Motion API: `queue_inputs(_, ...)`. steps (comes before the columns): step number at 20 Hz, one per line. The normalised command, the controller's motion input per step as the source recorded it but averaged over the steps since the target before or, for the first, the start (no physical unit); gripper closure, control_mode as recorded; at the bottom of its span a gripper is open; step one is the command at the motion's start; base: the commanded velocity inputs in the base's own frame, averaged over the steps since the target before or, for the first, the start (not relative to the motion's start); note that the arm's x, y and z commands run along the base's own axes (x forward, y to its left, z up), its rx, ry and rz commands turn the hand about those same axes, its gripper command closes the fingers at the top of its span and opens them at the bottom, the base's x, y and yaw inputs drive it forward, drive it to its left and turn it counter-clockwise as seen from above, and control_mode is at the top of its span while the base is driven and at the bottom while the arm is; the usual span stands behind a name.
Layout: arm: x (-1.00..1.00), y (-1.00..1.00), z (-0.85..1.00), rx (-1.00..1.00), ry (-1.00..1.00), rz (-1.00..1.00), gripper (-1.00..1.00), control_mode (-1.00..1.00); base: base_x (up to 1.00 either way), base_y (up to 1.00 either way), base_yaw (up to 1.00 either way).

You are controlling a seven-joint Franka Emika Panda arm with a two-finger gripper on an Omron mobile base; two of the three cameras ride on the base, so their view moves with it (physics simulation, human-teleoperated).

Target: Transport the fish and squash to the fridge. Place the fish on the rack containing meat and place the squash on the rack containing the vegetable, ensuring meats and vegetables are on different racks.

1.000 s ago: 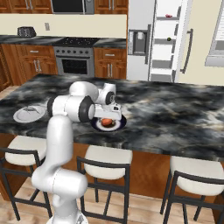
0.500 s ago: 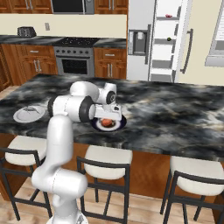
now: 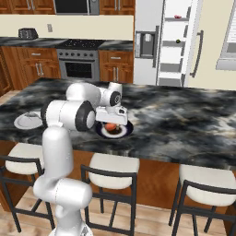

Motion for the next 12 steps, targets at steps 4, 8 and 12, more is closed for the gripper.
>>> queue_inputs(4, -1.00, 0.00, 0.43, 0.01, -0.13, 0.00, 1.00, -1.00, 0.00, 0.00, 0.00)
queue_inputs(8, -1.00, 0.09, 0.57, 0.00, -0.12, 0.00, 1.00, -1.00, 0.00, 0.00, 0.00)
queue_inputs(12, -1.00, 0.14, 0.89, 0.00, 0.00, 0.00, 1.00, -1.00, 0.00, 0.00, 0.00)
